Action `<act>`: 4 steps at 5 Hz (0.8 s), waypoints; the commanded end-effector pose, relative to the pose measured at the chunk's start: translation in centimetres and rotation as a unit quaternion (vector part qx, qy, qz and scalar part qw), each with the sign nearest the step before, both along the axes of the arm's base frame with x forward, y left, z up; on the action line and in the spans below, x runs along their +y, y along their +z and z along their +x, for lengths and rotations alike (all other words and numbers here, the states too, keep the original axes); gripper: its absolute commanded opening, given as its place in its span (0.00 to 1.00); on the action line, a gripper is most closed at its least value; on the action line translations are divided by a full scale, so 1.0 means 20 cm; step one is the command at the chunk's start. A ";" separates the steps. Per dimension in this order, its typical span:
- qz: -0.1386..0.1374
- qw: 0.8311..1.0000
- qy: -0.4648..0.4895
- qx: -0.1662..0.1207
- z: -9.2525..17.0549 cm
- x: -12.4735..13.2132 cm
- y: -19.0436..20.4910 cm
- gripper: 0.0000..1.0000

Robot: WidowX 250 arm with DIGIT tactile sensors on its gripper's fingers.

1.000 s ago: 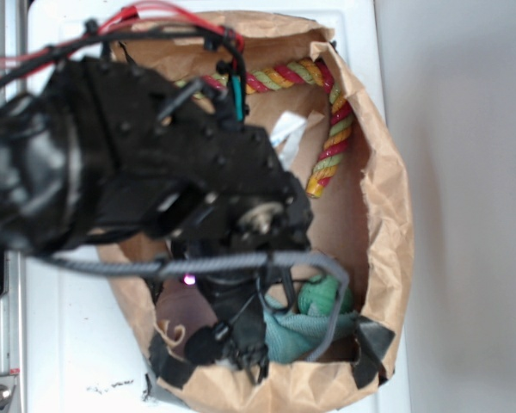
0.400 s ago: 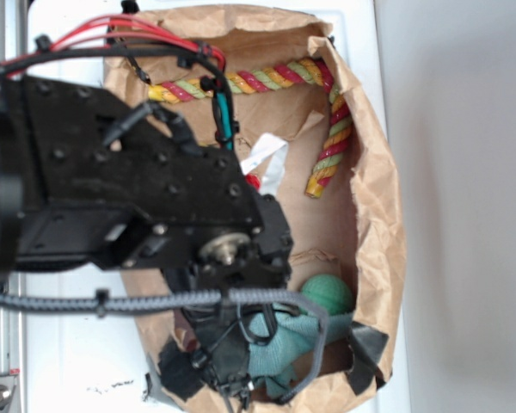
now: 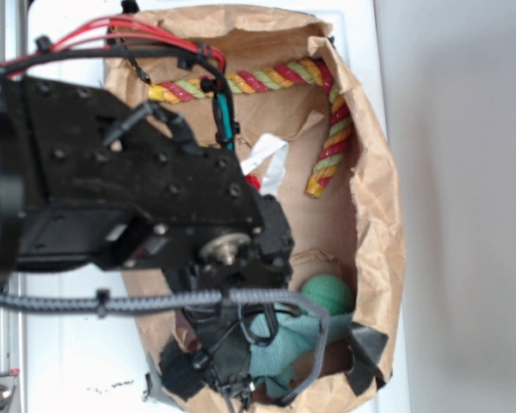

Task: Grab the blue cloth.

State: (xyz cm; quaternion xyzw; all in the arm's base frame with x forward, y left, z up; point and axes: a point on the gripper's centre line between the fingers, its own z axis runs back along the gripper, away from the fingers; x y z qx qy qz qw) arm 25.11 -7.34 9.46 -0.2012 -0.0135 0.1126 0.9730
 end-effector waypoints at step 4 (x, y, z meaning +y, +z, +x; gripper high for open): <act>-0.113 0.976 0.092 -0.161 0.20 0.03 0.00 1.00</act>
